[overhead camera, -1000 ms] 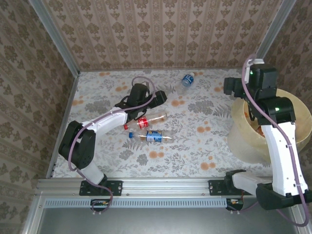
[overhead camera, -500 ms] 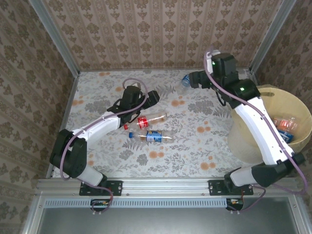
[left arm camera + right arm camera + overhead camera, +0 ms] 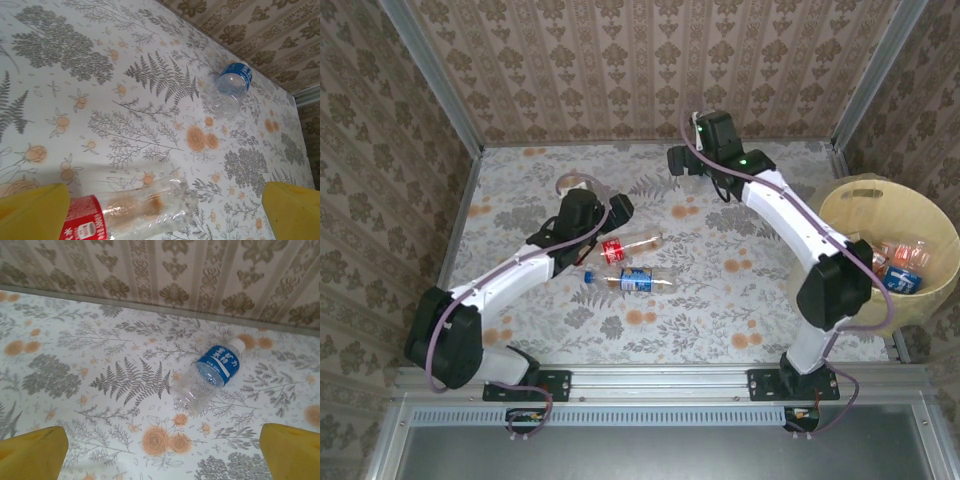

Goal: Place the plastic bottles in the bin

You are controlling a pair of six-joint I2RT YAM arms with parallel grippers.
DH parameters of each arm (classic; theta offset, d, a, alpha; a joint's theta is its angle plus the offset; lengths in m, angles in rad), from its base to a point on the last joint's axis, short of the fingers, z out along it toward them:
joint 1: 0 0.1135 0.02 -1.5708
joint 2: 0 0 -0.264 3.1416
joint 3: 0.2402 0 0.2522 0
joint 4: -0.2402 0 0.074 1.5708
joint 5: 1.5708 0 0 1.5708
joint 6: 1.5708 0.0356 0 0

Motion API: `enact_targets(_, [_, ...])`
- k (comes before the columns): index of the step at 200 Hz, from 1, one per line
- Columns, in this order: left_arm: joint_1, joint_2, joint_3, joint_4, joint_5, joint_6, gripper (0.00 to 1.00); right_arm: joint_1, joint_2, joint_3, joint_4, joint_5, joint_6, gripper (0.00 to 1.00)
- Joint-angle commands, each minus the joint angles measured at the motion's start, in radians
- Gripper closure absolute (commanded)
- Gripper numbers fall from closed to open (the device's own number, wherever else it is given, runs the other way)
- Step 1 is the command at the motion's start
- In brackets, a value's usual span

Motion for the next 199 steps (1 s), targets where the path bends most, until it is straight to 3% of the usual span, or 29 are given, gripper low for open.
enact_targets(1, [0.014, -0.046, -0.037, -0.023, -0.057, -0.032, 0.0, -0.02, 0.078, -0.012, 0.082, 0.065, 0.164, 0.0])
enact_targets(48, [0.02, -0.078, -0.072, -0.036, -0.079, -0.042, 0.0, -0.098, 0.289, 0.128, -0.011, 0.034, 0.339, 0.0])
enact_targets(101, [0.026, -0.076, -0.097, -0.025, -0.091, -0.064, 0.0, -0.102, 0.484, 0.317, -0.114, 0.071, 0.435, 0.0])
enact_targets(165, [0.031, -0.083, -0.112, -0.034, -0.096, -0.079, 0.0, -0.102, 0.675, 0.539, -0.207, 0.066, 0.479, 0.0])
enact_targets(199, [0.034, -0.083, -0.115, -0.038, -0.097, -0.084, 0.0, -0.104, 0.795, 0.713, -0.318, 0.124, 0.483, 0.0])
